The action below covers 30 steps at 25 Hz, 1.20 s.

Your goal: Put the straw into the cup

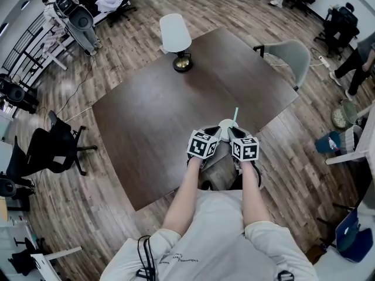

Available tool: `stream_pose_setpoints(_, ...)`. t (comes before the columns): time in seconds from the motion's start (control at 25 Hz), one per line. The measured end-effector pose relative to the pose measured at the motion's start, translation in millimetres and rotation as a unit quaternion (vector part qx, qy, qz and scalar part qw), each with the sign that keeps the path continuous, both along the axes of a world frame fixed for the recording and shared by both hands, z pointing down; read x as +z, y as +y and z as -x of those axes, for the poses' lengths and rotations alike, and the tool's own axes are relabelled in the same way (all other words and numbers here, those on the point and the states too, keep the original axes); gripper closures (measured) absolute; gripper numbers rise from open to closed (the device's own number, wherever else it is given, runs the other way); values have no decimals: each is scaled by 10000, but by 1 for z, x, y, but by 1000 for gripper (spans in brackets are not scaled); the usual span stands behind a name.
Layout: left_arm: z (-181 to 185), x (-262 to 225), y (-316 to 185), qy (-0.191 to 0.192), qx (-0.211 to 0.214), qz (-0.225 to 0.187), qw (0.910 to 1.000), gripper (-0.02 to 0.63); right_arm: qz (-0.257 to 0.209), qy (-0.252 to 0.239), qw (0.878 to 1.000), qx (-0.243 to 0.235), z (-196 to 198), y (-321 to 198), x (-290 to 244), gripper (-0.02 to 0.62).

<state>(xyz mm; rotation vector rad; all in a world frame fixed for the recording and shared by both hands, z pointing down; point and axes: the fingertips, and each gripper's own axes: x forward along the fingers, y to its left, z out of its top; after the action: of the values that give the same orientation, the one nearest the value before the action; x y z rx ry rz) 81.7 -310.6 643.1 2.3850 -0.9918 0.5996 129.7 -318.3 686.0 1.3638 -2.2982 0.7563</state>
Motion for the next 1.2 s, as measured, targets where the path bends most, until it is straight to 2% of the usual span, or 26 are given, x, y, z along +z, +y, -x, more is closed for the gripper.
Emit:
stream_pose_setpoints(0.88,-2,3,26,-33,211,27,9998,604,-10,-45,9996,264,0,23,1,509)
stream_pose_setpoints(1.2,5,3,29,67,146,54,9999,604,-54,-20,9995,312,1,23,-2,514)
